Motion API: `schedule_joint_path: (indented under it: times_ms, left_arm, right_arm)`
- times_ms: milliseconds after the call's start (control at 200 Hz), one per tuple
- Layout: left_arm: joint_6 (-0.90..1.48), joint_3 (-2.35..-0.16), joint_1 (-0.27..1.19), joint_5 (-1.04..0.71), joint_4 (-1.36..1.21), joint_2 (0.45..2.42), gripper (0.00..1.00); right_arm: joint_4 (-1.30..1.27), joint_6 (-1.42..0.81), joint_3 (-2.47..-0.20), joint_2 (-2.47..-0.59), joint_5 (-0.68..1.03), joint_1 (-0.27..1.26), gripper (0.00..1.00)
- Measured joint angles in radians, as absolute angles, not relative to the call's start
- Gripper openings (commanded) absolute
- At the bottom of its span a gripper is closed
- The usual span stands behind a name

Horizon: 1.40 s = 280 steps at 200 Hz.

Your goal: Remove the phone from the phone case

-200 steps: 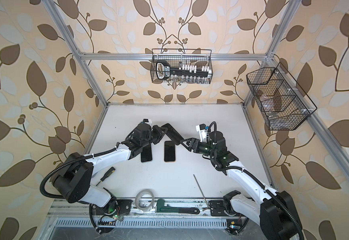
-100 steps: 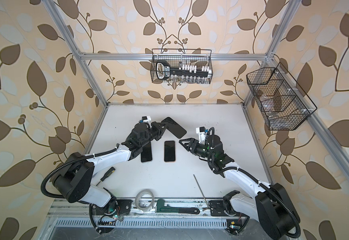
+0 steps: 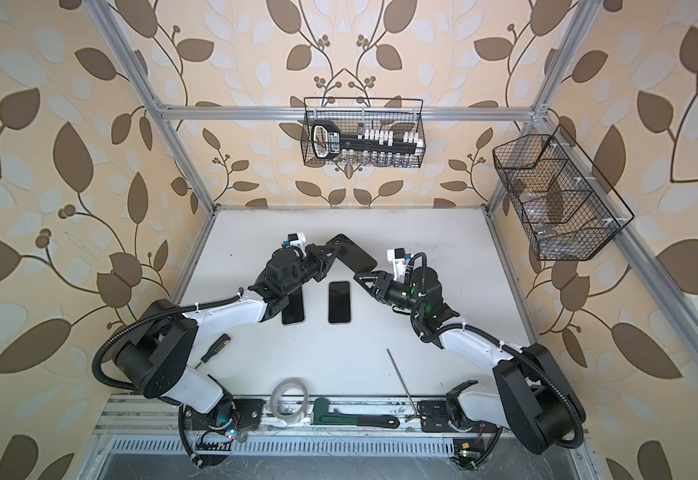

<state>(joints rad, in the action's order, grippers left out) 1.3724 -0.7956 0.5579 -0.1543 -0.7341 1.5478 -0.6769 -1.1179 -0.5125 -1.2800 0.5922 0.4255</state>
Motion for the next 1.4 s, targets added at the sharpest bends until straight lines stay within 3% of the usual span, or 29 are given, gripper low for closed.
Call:
schedule_joint_path:
  times_ms: [890,1255,1400]
  left_arm:
    - [1.412,-0.781,0.563,-0.152,-0.789,1.548,0.0]
    - [1.434,-0.78,0.57,-0.128,-0.803,1.548,0.0]
    - [1.451,-0.78,0.58,-0.113,-0.805,1.548,0.0]
  right_arm:
    - [-0.771,-1.147,-0.558,-1.38,0.637,0.425,0.14]
    - [-0.781,-1.135,-0.558,-1.381,0.653,0.424,0.07]
    - [-0.78,-1.111,-0.558,-1.381,0.655,0.424,0.08]
